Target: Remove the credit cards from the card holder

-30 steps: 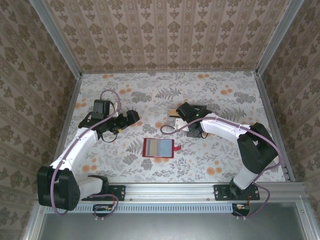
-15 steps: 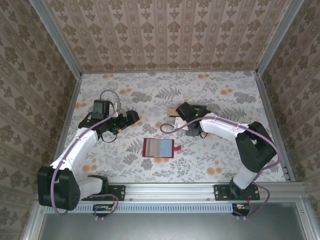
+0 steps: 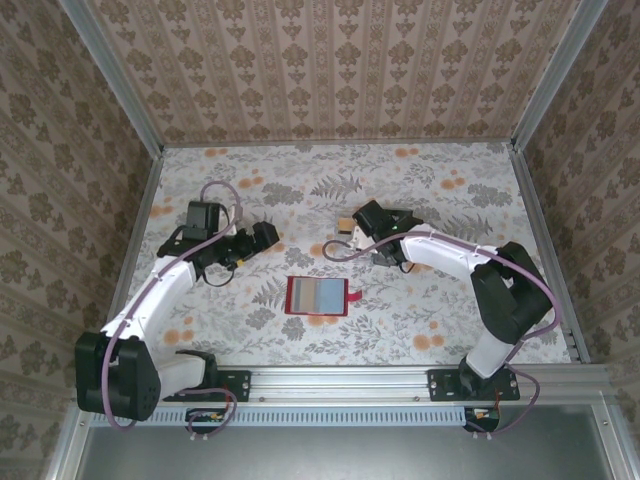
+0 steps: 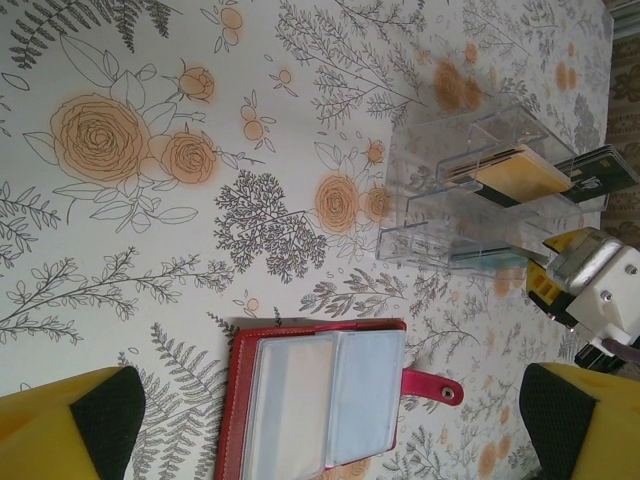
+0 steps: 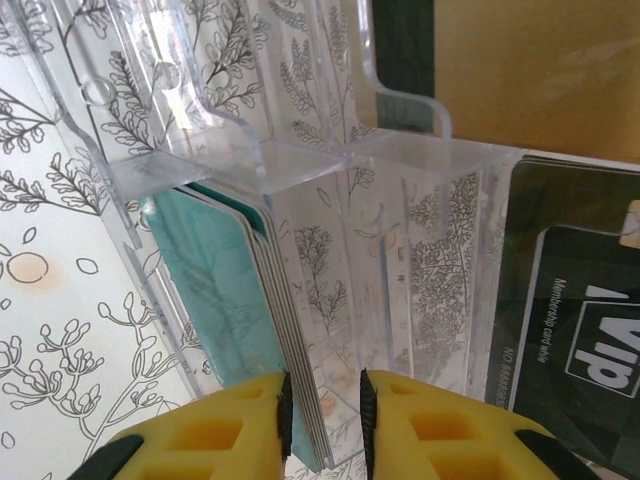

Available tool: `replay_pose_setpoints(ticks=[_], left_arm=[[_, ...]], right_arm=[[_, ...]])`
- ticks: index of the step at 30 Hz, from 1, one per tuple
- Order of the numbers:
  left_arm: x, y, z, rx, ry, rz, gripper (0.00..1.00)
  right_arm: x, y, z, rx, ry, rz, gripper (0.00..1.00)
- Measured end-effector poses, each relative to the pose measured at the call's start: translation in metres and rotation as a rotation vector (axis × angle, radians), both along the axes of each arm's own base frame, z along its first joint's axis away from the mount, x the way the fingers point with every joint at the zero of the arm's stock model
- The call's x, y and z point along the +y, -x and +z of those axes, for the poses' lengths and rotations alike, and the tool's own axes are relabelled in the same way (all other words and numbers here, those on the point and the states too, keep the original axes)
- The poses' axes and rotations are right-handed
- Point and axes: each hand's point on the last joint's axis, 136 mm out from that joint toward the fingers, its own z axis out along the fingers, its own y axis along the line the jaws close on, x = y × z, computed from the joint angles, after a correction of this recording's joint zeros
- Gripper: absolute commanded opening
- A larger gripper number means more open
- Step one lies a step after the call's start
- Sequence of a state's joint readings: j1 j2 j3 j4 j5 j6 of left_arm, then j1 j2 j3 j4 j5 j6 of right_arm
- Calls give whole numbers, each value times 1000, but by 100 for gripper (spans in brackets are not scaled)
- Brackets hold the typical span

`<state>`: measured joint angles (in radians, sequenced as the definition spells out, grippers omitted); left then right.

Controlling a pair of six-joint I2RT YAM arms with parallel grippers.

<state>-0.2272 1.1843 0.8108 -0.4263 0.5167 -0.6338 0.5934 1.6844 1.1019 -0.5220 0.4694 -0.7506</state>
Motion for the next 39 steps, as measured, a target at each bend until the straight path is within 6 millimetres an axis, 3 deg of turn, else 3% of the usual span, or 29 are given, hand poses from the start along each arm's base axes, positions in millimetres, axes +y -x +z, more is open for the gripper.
replay_pose_setpoints(ticks=[7, 14, 21, 25, 27, 32, 34, 39], left_arm=[[-1, 0, 0, -4, 9, -6, 100], [-2, 1, -9, 25, 6, -10, 100], [-8, 5, -11, 32, 4, -32, 99], [-14, 8, -12, 37, 4, -52, 96], [-18, 10, -15, 46, 2, -65, 91], [-34, 20, -26, 98, -2, -106, 67], [-42, 25, -31, 119, -5, -130, 56], [-56, 38, -43, 165, -20, -179, 39]], right_arm=[[4, -5, 10, -30, -46, -45, 27], [0, 4, 24, -53, -107, -100, 29], [-6, 17, 21, -48, -142, -140, 30], [-5, 19, 32, -73, -202, -175, 29], [-2, 22, 38, -80, -254, -200, 27], [20, 33, 55, -76, -459, -280, 24], [35, 40, 61, -60, -564, -316, 22], [72, 59, 65, 13, -785, -421, 16]])
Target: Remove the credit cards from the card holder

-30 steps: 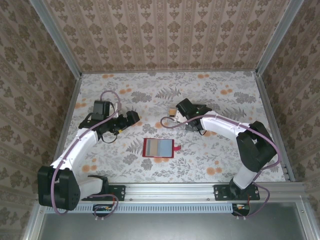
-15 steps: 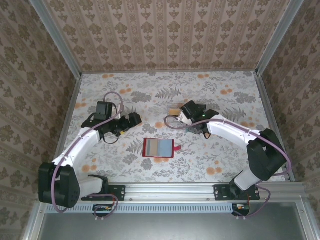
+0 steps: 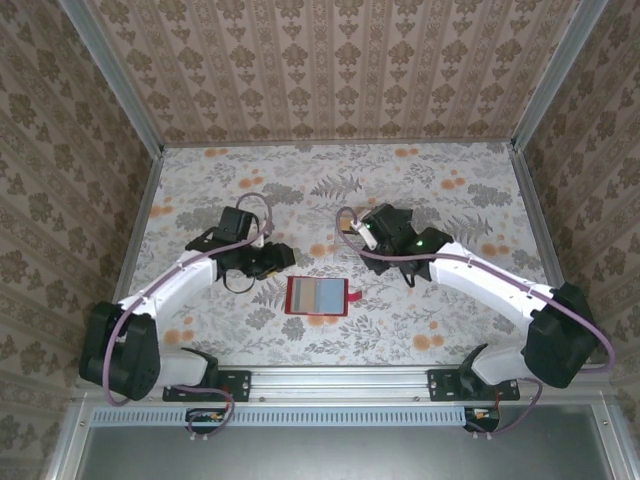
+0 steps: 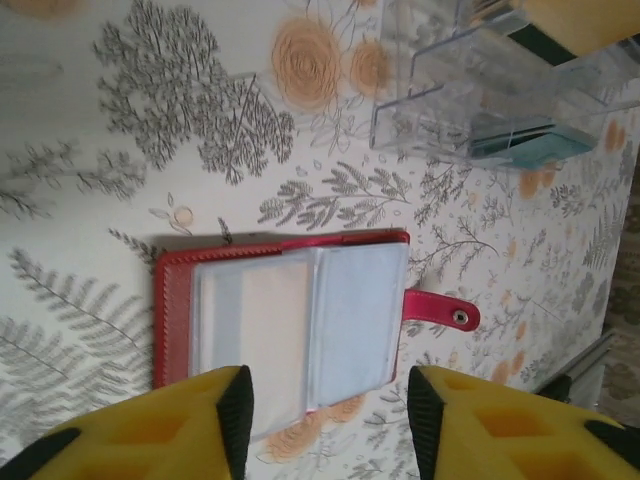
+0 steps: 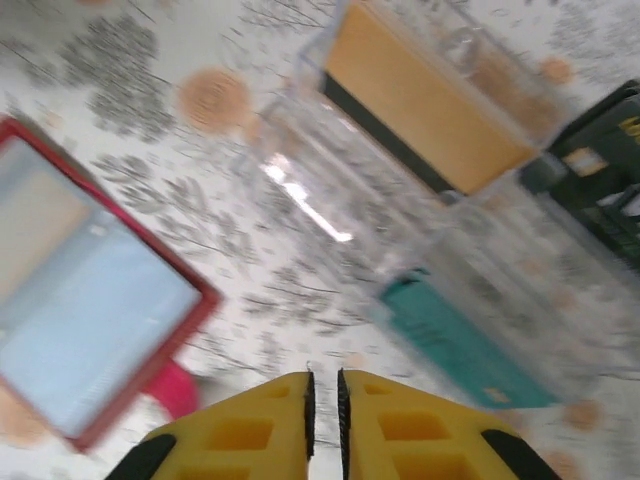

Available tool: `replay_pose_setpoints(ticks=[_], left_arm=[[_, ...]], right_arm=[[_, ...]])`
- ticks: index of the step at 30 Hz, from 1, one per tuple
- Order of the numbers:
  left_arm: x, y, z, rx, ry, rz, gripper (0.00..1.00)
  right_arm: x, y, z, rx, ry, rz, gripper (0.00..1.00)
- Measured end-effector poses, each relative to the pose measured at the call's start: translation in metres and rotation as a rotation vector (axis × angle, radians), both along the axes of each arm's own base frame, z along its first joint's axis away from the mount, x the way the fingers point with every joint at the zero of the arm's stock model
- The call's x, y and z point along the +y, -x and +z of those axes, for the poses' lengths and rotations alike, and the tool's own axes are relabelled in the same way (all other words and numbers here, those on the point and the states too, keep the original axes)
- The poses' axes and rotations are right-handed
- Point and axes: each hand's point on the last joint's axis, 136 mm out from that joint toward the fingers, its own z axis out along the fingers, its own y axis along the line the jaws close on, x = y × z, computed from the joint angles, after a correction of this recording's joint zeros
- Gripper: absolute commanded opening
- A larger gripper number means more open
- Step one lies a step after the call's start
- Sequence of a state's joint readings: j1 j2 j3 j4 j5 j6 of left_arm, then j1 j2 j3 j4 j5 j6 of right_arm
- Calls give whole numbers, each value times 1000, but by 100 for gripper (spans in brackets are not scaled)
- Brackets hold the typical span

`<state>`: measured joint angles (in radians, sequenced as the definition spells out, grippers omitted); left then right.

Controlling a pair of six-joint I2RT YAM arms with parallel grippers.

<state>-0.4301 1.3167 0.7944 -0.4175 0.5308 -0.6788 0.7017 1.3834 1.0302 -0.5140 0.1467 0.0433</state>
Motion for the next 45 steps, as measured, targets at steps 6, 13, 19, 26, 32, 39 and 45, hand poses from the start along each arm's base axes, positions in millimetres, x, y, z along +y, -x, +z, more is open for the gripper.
replay_pose_setpoints(ticks=[6, 13, 19, 26, 32, 39, 45], left_arm=[[-6, 14, -18, 50, -31, -36, 36], [-11, 31, -42, 120, -68, -79, 35], [-14, 37, -56, 157, -93, -96, 36], [-12, 42, -70, 194, -113, -101, 36], [-10, 44, -75, 204, -127, -99, 36], [-10, 43, -77, 197, -140, -98, 38], [-10, 43, -77, 195, -141, -96, 44]], right_arm=[[35, 27, -37, 166, -161, -95, 17], [51, 60, -95, 336, -169, -169, 16], [51, 62, -112, 373, -182, -224, 15], [52, 62, -126, 394, -169, -247, 15], [53, 61, -127, 393, -174, -252, 15], [54, 60, -127, 395, -183, -263, 15], [55, 59, -128, 395, -184, -263, 15]])
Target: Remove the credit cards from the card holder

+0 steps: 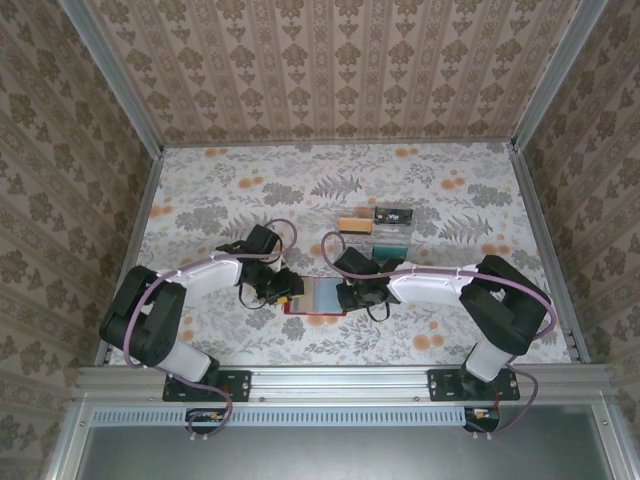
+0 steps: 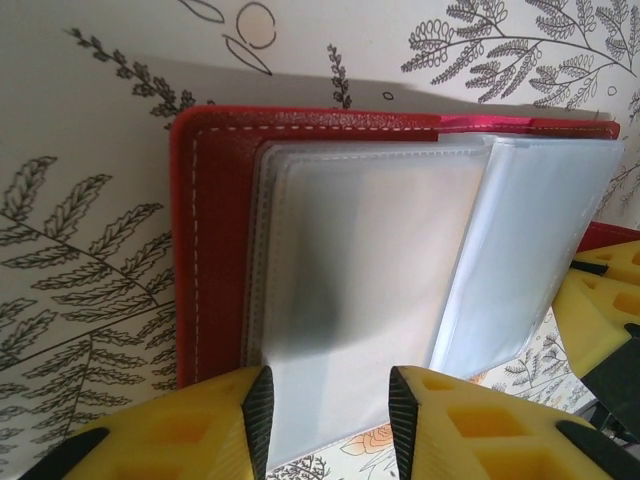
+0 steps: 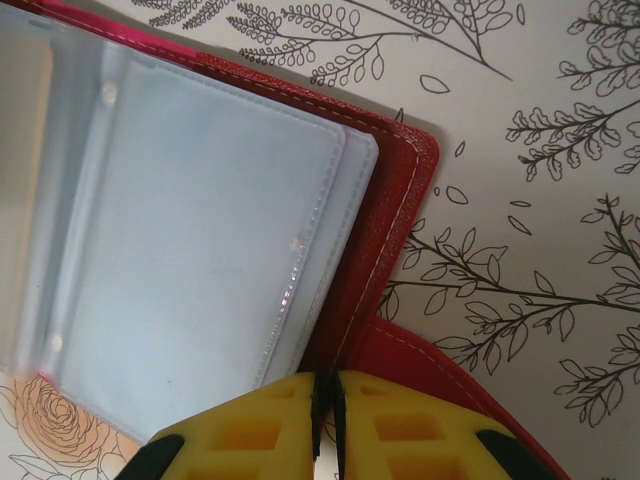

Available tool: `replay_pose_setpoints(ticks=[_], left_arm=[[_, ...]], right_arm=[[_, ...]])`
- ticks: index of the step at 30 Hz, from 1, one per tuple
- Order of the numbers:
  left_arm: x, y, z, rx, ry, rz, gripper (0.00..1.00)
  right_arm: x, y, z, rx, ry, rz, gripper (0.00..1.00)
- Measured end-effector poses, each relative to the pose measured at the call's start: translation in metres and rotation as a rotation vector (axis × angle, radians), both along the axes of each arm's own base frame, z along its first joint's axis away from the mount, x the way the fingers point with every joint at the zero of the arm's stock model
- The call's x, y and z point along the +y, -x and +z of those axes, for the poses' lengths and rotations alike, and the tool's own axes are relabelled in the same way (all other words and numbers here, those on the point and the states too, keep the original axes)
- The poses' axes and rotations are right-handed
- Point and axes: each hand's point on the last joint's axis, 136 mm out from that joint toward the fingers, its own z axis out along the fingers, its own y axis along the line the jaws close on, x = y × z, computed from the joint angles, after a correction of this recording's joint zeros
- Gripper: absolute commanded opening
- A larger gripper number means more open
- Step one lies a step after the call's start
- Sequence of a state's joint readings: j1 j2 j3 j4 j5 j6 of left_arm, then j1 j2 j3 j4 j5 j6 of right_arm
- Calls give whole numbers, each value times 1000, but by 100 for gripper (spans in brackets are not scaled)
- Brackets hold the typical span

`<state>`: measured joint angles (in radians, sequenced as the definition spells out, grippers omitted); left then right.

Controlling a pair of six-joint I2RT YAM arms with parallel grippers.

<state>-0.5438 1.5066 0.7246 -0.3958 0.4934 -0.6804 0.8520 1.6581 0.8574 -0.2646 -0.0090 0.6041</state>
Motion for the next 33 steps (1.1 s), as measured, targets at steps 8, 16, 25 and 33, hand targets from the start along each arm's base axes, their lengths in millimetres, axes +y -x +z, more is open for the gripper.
replay_pose_setpoints(ticks=[8, 16, 25, 33], left_arm=[[-11, -1, 3, 2, 59, -4, 66], [-19, -2, 7, -7, 117, -9, 66], [-25, -4, 15, -30, 167, -14, 64], [-29, -3, 21, -33, 200, -21, 64]], right_arm=[[1, 1, 0, 1, 0, 2, 15], [1, 1, -1, 2, 1, 1, 15], [2, 0, -1, 0, -2, 1, 15], [3, -1, -1, -2, -9, 1, 16]])
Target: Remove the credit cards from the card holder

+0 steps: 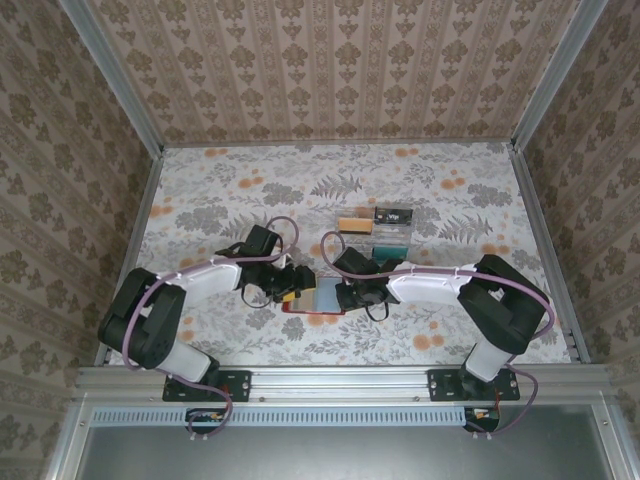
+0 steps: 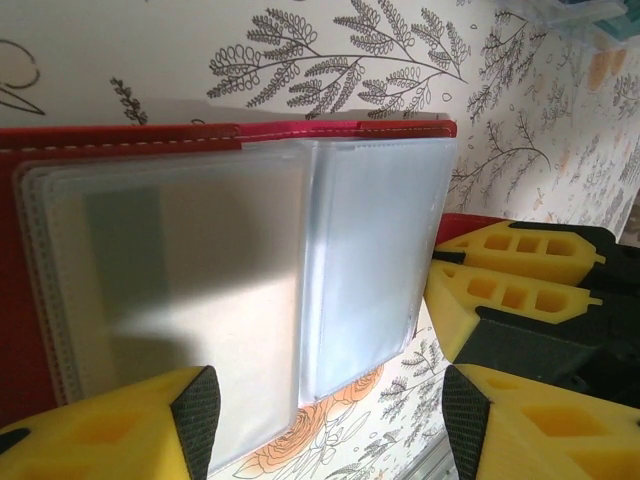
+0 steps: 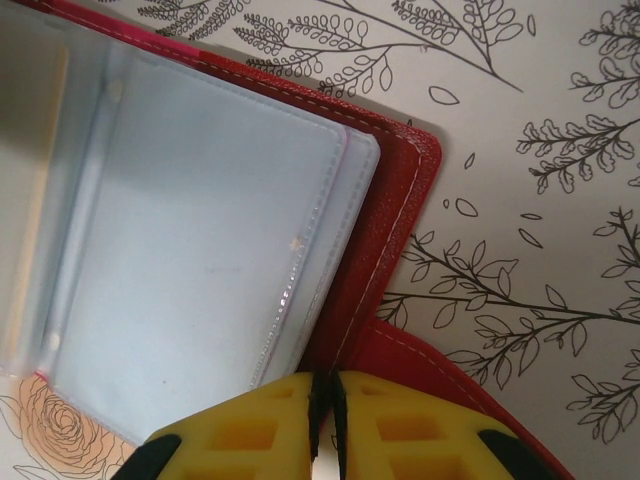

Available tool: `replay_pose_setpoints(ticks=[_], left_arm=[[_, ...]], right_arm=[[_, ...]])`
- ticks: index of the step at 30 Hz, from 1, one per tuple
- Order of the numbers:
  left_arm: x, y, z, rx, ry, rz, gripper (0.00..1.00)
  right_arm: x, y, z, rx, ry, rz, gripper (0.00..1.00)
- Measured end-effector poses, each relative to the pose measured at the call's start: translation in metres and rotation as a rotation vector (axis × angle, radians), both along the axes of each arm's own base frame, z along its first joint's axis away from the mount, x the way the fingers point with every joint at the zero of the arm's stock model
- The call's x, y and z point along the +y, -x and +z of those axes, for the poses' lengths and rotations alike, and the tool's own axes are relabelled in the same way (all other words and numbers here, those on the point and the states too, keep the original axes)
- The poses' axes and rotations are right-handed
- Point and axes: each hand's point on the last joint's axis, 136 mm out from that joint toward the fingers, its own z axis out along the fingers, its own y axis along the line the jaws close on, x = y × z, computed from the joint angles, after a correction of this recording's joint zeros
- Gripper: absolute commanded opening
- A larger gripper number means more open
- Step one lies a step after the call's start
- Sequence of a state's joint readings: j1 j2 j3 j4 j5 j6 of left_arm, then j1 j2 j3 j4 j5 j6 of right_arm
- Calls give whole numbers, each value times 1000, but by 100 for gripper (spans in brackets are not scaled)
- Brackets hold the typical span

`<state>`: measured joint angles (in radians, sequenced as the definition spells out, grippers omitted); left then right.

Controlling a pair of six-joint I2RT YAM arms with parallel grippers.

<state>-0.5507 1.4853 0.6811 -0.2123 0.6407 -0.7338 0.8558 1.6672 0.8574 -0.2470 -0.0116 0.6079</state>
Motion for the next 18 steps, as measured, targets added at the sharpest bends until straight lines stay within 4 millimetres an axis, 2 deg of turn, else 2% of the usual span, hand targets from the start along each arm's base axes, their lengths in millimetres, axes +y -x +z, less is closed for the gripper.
replay_pose_setpoints(ticks=[10, 18], left_arm=[[23, -1, -7, -22, -126, 49, 64], [26, 1, -14, -3, -148, 47, 63]], right_arm=[[0, 0, 0, 1, -1, -2, 16], [0, 0, 0, 1, -1, -2, 16]])
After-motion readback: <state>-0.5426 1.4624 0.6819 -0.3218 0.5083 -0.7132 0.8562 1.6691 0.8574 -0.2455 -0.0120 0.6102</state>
